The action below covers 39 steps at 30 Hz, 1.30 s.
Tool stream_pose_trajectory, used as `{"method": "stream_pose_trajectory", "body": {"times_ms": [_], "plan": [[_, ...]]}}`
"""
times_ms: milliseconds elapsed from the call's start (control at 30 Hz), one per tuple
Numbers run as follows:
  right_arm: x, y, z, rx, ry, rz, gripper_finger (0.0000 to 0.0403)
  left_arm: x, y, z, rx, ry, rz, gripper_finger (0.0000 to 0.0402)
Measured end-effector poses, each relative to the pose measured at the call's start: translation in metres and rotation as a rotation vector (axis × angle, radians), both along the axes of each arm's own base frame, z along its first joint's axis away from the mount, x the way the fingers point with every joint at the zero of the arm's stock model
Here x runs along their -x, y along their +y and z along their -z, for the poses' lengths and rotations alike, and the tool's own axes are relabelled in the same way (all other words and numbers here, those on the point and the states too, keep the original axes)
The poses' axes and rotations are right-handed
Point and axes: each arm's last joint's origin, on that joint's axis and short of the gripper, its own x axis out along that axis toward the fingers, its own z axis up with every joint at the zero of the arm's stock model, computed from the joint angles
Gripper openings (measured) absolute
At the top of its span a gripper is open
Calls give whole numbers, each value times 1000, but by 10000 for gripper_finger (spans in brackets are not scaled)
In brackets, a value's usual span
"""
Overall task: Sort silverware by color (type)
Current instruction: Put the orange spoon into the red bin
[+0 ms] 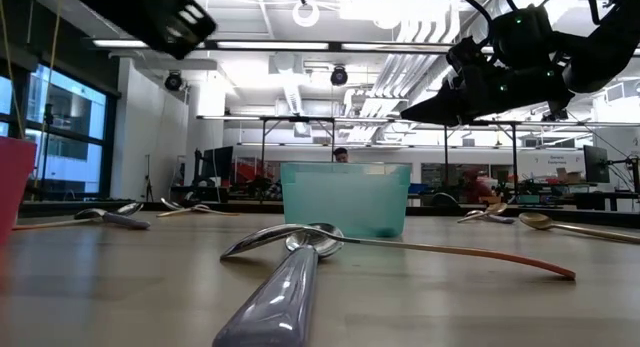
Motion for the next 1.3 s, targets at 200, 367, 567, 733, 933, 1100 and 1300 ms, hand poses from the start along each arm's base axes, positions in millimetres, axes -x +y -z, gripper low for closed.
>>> {"method": "stream_pose_trajectory", "body": {"times_ms": [200,367,567,733,933,1100,1300], "plan": [[0,0,0,11,2,-2,0,-9,26,21,0,-83,-44,0],[0,0,0,17,4,-3,0,-6,43,44,-8,-114,-111,0],[0,0,0,16,4,-3,0,-2,63,64,-36,-153,-296,0],[0,0,0,15,3,-2,0,-1,78,67,-42,-150,-457,0],[0,0,1,11,11,-2,0,-3,89,65,-141,-206,-612,0],[0,0,1,10,17,-3,0,-3,98,63,-157,-237,-757,0],[0,0,1,-2,15,-1,0,2,109,73,-129,-387,-837,0]]}}
